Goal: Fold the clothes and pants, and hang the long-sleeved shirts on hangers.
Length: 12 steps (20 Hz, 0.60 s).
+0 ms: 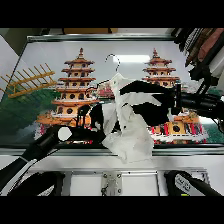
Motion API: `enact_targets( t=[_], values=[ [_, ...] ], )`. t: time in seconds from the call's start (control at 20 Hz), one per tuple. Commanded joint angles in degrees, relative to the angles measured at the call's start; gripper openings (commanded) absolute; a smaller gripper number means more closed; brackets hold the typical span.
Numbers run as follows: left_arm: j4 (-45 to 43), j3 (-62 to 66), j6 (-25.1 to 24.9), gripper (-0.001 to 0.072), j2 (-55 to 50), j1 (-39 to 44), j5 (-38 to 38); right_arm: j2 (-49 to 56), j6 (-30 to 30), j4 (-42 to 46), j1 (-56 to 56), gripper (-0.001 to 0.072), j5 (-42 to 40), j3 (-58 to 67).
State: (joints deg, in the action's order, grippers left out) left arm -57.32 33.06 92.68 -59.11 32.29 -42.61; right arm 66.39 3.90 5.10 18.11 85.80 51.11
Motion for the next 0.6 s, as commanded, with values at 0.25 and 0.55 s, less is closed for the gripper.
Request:
enact_targets(
  t=[0.25, 0.55],
  values=[
    [6.5, 2.2, 2.3, 0.0615, -8.0, 2.6, 5.2, -0.2, -1.4, -0.2, 0.0, 0.0013, -0.3, 0.1],
    [9.3, 2.2, 2.2, 0.036, -8.0, 2.7, 6.6, -0.3, -2.5, -0.2, 0.0, 0.0012, -0.3, 0.1]
  ],
)
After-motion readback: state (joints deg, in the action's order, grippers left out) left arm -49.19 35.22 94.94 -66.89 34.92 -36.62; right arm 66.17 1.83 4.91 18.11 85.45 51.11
